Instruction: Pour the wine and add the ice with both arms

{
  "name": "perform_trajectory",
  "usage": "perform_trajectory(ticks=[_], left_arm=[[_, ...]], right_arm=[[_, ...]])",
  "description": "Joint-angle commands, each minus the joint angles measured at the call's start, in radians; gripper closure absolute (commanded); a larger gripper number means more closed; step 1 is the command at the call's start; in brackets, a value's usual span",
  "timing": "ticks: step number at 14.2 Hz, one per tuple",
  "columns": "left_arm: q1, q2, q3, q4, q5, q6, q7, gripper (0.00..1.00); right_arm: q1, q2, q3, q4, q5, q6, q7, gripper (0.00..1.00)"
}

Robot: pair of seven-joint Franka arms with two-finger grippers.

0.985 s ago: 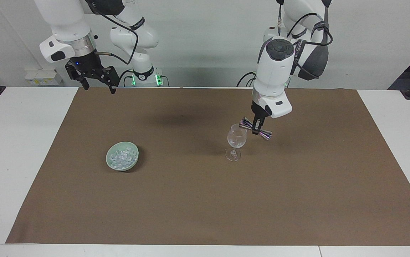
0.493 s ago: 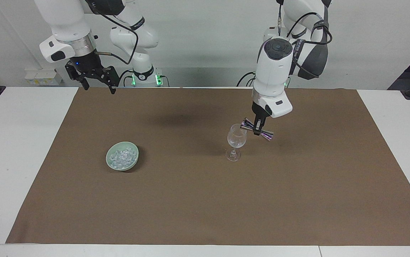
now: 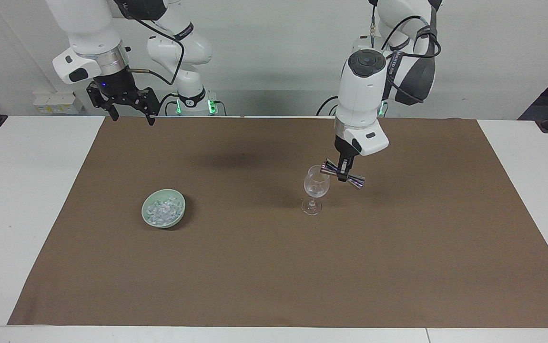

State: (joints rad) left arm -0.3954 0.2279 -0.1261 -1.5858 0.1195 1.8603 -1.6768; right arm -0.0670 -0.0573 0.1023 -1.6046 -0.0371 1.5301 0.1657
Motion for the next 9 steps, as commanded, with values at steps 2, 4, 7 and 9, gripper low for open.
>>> perform_trajectory(ticks=[2,4,7,9], left_arm=[[-0.026,0.019,0.016,0.024,0.035,0.013,-0.026,1.0],[-0.025,0.019,0.016,0.023,0.04,0.017,-0.026,1.0],[-0.026,0.018,0.016,0.023,0.055,0.02,-0.026,1.0],[-0.025,0.018,0.016,0.023,0.063,0.022,-0.026,1.0]], right_arm=[[-0.002,-0.022,0.002,-0.028,-0.004,0.018,-0.029,0.0],[-0.002,-0.022,0.002,-0.028,-0.004,0.018,-0.029,0.0],[-0.002,-0.022,0.002,-0.028,-0.004,0.018,-0.029,0.0],[-0.002,-0.022,0.002,-0.028,-0.004,0.018,-0.029,0.0]])
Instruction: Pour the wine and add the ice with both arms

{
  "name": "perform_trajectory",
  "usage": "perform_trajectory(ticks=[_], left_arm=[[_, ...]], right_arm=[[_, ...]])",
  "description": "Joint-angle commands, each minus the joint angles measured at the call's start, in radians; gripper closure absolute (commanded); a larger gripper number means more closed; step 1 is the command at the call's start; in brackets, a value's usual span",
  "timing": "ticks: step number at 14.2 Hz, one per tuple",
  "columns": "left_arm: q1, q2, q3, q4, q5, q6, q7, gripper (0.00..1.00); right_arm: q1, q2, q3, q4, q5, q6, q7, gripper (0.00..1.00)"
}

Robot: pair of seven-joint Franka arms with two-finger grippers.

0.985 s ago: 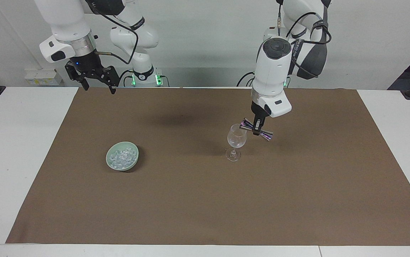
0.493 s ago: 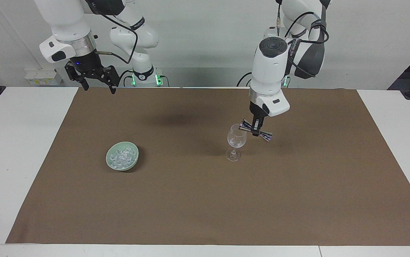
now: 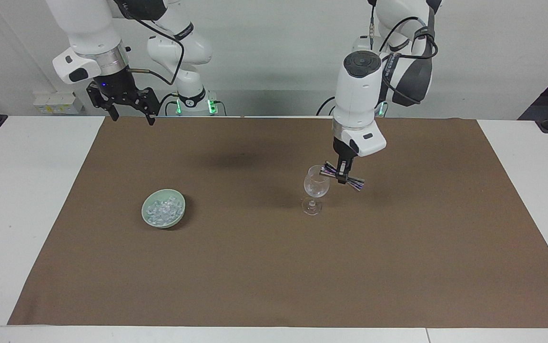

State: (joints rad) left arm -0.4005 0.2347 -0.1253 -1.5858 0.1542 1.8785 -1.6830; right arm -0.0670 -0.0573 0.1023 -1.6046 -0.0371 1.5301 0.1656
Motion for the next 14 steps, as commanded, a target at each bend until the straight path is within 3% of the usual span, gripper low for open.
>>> perform_trajectory(ticks=[1,14], left_arm=[[-0.021,0.011,0.015,0.023,0.03,0.01,-0.02,1.0],[-0.032,0.009,0.015,0.02,0.065,0.022,-0.021,1.0]], right_arm=[[-0.002,-0.022,0.002,-0.028,-0.004,0.016,-0.029,0.0],[-0.002,-0.022,0.002,-0.028,-0.004,0.018,-0.026,0.0]])
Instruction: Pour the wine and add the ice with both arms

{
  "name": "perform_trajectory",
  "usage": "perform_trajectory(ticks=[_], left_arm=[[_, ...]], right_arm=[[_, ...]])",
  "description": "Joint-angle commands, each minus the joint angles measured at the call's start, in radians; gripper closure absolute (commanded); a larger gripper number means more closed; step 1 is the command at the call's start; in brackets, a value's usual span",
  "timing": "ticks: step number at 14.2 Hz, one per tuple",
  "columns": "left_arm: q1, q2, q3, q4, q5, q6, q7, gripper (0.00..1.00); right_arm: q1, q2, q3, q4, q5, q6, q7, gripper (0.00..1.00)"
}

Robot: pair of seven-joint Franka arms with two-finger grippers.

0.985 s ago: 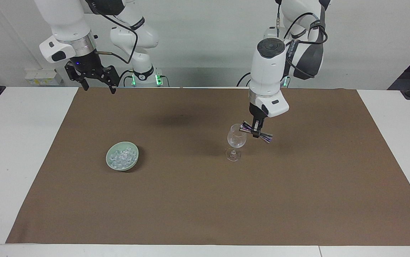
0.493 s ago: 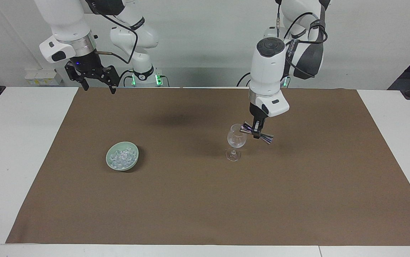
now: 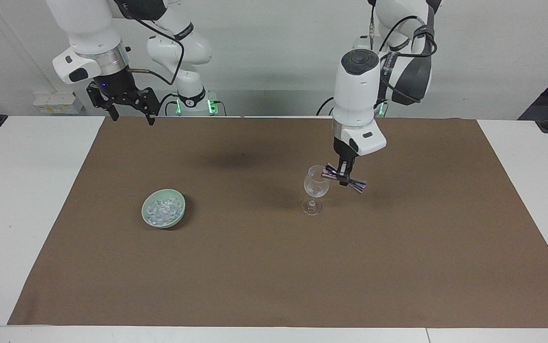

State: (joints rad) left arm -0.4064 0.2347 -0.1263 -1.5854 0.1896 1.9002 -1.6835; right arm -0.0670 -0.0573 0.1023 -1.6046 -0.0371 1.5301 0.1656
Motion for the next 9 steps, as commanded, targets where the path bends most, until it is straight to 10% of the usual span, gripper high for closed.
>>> perform_trajectory(ticks=[1,9], left_arm=[[-0.026,0.009,0.016,0.019,0.03,-0.001,-0.021,1.0],[-0.038,0.003,0.017,0.016,0.045,-0.024,-0.021,1.0]], right_arm=[[-0.002,-0.022,0.002,-0.028,-0.004,0.018,-0.026,0.0],[-0.002,-0.022,0.002,-0.028,-0.004,0.019,-0.027,0.0]])
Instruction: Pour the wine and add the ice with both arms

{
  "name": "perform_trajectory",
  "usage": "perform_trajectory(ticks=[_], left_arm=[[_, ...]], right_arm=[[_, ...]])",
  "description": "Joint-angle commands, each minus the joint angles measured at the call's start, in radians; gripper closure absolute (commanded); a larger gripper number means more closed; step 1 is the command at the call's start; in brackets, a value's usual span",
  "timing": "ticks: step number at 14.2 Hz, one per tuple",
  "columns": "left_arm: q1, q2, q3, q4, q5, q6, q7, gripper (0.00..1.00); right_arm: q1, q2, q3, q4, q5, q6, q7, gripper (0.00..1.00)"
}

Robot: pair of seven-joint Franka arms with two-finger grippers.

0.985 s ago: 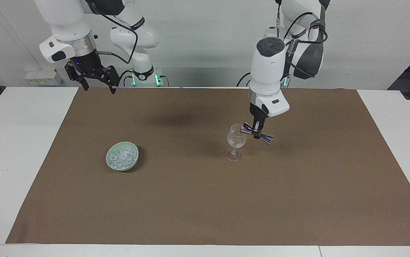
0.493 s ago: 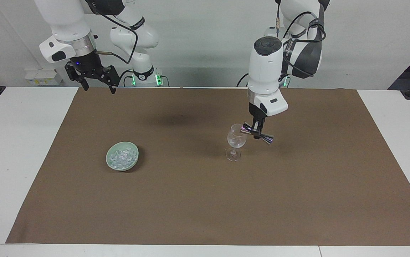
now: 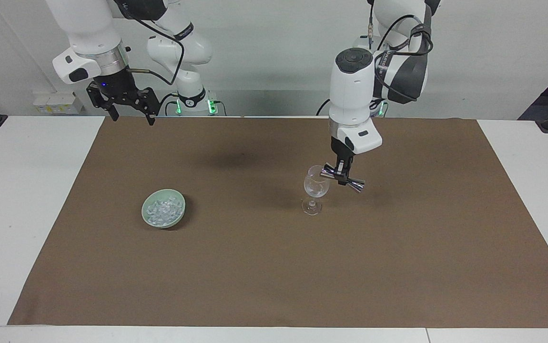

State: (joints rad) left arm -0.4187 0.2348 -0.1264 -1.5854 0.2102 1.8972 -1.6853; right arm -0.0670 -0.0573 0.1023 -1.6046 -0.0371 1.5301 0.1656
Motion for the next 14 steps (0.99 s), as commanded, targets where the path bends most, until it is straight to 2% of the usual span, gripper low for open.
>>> perform_trajectory(ticks=[1,14], left_arm=[[-0.026,0.003,0.017,0.016,0.024,-0.023,-0.019,1.0],[-0.029,0.0,0.017,0.013,0.04,-0.033,-0.019,1.0]], right_arm=[[-0.002,-0.022,0.002,-0.028,-0.004,0.019,-0.028,0.0],[-0.002,-0.032,0.002,-0.043,-0.004,0.022,-0.028,0.0]])
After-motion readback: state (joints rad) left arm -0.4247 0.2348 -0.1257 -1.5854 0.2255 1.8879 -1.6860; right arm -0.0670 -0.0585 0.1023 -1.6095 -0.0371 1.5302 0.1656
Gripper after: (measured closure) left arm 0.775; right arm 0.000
